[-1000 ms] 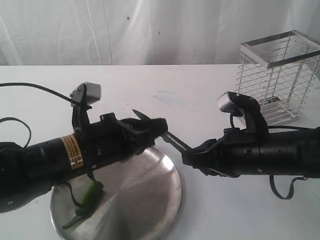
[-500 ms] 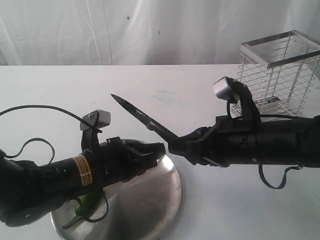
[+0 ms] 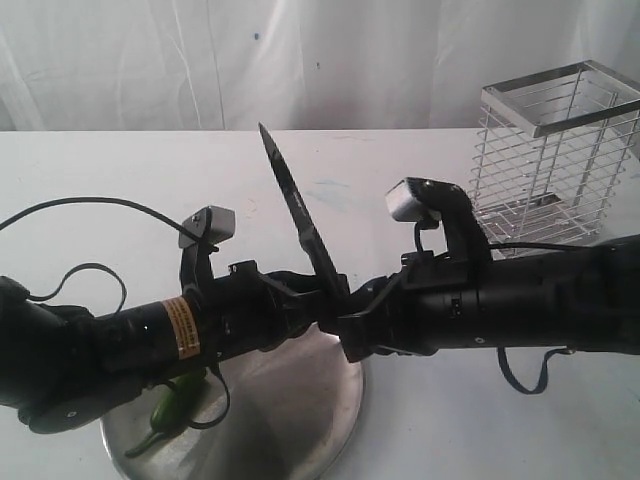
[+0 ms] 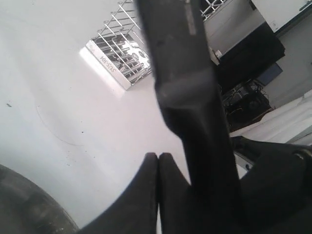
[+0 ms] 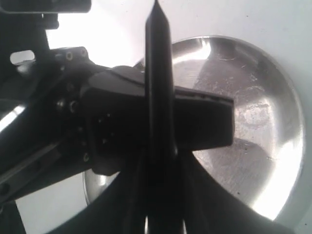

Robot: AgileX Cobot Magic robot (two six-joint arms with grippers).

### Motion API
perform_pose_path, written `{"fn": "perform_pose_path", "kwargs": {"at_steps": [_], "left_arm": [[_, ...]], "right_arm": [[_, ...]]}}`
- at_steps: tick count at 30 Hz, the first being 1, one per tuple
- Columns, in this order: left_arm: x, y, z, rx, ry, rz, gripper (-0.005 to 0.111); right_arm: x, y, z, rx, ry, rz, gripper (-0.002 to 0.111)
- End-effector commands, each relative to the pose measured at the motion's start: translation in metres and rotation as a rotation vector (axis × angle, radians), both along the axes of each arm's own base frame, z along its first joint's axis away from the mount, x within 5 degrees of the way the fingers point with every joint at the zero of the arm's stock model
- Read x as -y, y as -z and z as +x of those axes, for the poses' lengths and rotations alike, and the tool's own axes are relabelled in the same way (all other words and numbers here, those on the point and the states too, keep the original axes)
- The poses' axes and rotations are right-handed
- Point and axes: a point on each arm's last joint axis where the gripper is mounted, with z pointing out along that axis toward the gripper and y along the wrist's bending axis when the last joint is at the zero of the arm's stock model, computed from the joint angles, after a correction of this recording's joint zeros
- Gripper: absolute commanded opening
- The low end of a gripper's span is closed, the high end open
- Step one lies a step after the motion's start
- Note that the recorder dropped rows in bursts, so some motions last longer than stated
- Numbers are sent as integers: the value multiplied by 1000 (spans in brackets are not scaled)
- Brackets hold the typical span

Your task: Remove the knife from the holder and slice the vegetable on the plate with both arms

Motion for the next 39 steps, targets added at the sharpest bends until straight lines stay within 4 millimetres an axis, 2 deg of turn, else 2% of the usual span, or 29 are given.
{"fn": "perform_pose_path", "kwargs": {"at_steps": [1, 16, 23, 27, 31, 33, 39], "left_arm": [[4, -6, -2, 36, 44, -28, 0], [5, -6, -3, 35, 57, -26, 0], [-2, -6, 3, 69, 23, -5, 0], [-36, -6, 20, 61, -85, 21, 0], [-67, 3, 23, 25, -162, 60, 0], [-84, 3, 27, -20, -226, 21, 0], [-109, -20, 31, 6, -299, -61, 0]], "right_arm": [[-2, 8, 1, -12, -6, -27, 0], [1, 26, 8, -40, 32, -106, 0], [2, 23, 8, -7, 34, -124, 0], [5, 21, 10, 12, 64, -151, 0], [7, 21, 10, 13, 75, -159, 0], [7, 21, 9, -6, 80, -158, 0], [12, 0, -4, -10, 57, -169, 0]]}}
